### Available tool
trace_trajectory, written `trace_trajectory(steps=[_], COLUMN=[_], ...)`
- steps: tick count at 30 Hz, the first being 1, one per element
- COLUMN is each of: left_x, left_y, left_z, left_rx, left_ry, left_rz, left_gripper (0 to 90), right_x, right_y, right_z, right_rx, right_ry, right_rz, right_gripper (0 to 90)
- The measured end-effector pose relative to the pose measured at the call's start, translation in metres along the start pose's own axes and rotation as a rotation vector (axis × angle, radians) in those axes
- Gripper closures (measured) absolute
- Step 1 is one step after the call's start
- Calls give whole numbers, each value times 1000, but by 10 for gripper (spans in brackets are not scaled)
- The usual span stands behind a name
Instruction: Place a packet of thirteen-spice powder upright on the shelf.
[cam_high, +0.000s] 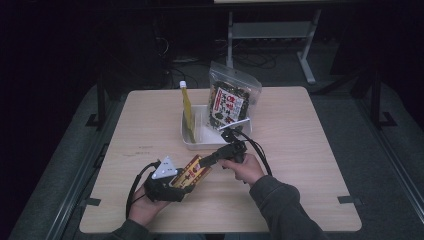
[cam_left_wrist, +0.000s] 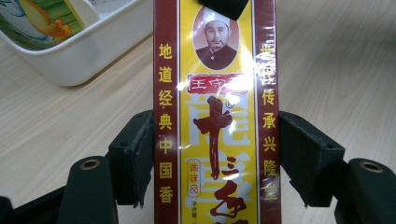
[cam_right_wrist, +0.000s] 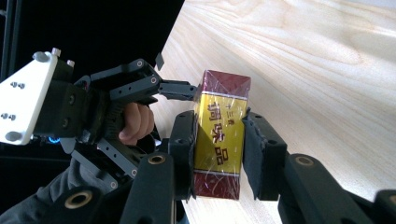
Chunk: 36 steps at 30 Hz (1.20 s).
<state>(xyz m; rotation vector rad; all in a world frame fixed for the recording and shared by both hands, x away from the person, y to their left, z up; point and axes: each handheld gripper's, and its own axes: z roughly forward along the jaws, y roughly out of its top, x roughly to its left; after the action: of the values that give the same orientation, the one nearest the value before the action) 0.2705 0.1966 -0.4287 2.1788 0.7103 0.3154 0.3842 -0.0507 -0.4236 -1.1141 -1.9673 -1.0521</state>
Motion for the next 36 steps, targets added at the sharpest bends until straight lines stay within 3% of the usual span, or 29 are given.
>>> trace_trajectory(steps=[8,18,23,36], left_x=[2,8,14,24], left_y=[0,-2,-3,-6], left_z=[-1,-9,-16,-24], left_rx=[-16,-51,-83,-108], left_ry=[-2,14,26,63], left_rz=[-18,-49,-86,-118], left_gripper=[306,262,256,256], right_x=[6,18,23,52], right_y=[2,5,7,23], right_z=[0,-12,-26,-67], right_rx=[-22,-44,-79,-171], right_ry=[-10,-111,-146,-247], right_rz=[4,-32,-38,-58], right_gripper=[679,680,680,680])
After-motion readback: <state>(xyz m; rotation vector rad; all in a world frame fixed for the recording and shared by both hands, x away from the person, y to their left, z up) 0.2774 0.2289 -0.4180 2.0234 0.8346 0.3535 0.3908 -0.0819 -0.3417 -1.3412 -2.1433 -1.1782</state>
